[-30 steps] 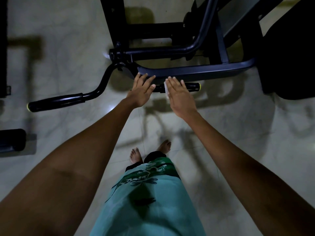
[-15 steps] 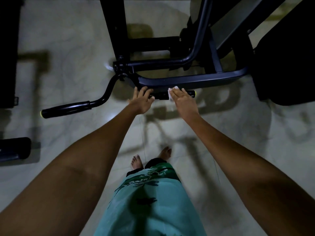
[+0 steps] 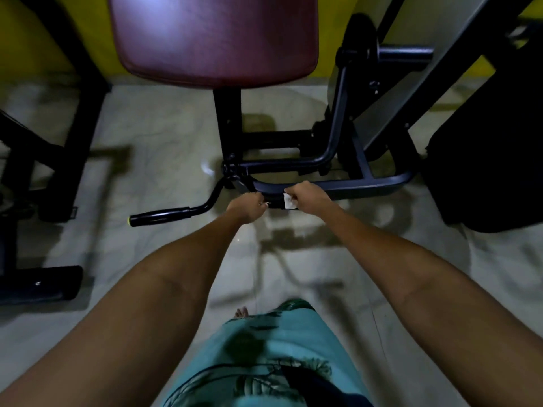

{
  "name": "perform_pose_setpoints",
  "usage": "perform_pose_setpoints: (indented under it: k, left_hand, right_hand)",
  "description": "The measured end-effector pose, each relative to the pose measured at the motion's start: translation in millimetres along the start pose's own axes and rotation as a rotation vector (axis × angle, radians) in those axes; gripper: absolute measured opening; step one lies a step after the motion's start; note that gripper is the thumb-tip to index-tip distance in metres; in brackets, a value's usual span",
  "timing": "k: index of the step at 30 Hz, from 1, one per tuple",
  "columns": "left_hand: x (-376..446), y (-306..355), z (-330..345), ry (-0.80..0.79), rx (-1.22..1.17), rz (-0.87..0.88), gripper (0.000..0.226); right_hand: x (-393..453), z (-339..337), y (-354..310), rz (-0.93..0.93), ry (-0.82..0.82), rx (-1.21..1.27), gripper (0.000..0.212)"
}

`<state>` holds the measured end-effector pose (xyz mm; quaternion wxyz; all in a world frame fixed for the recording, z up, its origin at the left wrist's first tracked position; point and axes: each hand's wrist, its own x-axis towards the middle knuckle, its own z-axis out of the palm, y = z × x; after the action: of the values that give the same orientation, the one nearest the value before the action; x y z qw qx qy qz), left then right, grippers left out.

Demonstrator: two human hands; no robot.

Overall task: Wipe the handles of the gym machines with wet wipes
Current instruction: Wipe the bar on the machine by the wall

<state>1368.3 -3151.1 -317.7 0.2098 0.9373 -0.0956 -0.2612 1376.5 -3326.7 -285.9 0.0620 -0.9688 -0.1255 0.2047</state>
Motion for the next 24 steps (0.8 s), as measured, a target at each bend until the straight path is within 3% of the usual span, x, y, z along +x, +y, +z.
perform_pose_setpoints:
  k: [6, 16, 24]
  left_hand:
    - [-25.1, 3.0, -46.2, 0.097, 0.107, -0.006, 0.031]
    - [-102.7, -19.5, -89.7, 0.160, 0.091, -0.377, 0.036]
    - [-208.0, -57.2, -93.8, 0.261, -0.038, -0.659, 0.034]
  right_hand:
    - [24.4, -39.3, -18.6, -0.158, 0.003, -0.048, 0.026]
    - [31.4, -89.4, -112.8, -0.598, -0.019, -0.269, 0.027]
    - [12.0, -78.5, -214.1, -0.937, -0.058, -0.287, 0.023]
